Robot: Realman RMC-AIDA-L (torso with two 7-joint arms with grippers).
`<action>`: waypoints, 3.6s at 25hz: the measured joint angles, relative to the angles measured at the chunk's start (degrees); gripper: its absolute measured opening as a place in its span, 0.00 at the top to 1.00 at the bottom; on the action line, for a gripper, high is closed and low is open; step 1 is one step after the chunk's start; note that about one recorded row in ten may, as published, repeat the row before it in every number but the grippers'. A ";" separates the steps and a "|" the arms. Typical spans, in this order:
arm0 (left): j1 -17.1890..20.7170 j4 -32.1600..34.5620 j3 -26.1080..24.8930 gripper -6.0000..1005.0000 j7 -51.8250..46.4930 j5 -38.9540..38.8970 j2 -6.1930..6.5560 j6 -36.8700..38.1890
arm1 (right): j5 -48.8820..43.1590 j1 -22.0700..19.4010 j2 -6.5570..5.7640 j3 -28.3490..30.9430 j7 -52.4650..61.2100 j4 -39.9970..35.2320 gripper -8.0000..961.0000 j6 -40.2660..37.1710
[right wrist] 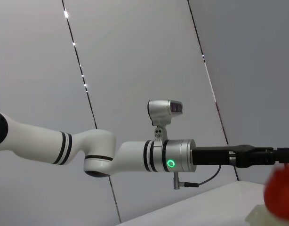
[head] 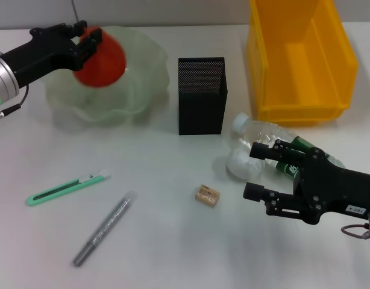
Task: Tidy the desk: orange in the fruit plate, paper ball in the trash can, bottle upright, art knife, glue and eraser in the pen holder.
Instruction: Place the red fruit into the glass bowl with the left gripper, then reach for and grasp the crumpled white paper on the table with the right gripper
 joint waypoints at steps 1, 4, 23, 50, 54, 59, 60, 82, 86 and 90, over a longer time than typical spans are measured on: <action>0.02 -0.02 0.00 0.75 0.00 -0.02 0.00 0.01 | 0.00 -0.02 0.00 0.00 0.00 0.00 0.20 -0.03; 0.23 -0.09 -0.01 0.69 0.01 -0.18 0.00 0.28 | 0.00 0.18 0.00 0.00 0.00 -0.01 0.20 -0.09; 6.86 3.18 0.00 0.29 0.69 -2.66 0.51 39.17 | -0.01 0.07 0.00 0.06 0.01 0.08 0.20 0.18; 10.91 -8.26 -0.01 0.22 11.69 7.36 0.28 45.77 | -0.01 1.49 0.00 0.08 0.15 0.08 0.20 0.88; 10.83 -8.24 0.04 0.22 11.69 7.45 0.27 45.72 | 0.62 1.46 0.00 0.08 0.29 -0.08 0.20 0.66; 11.03 -8.22 0.04 0.22 11.68 7.56 0.26 45.61 | 4.55 1.31 -0.32 1.30 5.40 -2.57 0.20 1.88; 11.03 -8.22 0.04 0.22 11.68 7.56 0.26 45.61 | 4.55 1.31 -0.32 1.30 5.40 -2.57 0.20 1.88; 11.11 -8.23 -0.40 0.22 11.60 7.78 0.32 44.81 | -7.27 3.37 -0.28 3.60 45.72 -44.62 0.20 1.04; 10.95 -8.23 -0.28 0.22 11.60 7.78 0.36 44.33 | -17.76 8.11 -0.33 3.40 56.67 -51.78 0.20 1.04; 10.87 -8.23 -0.21 0.22 11.60 7.78 0.36 44.23 | -27.23 13.91 -0.45 1.52 64.31 -56.88 0.20 -0.40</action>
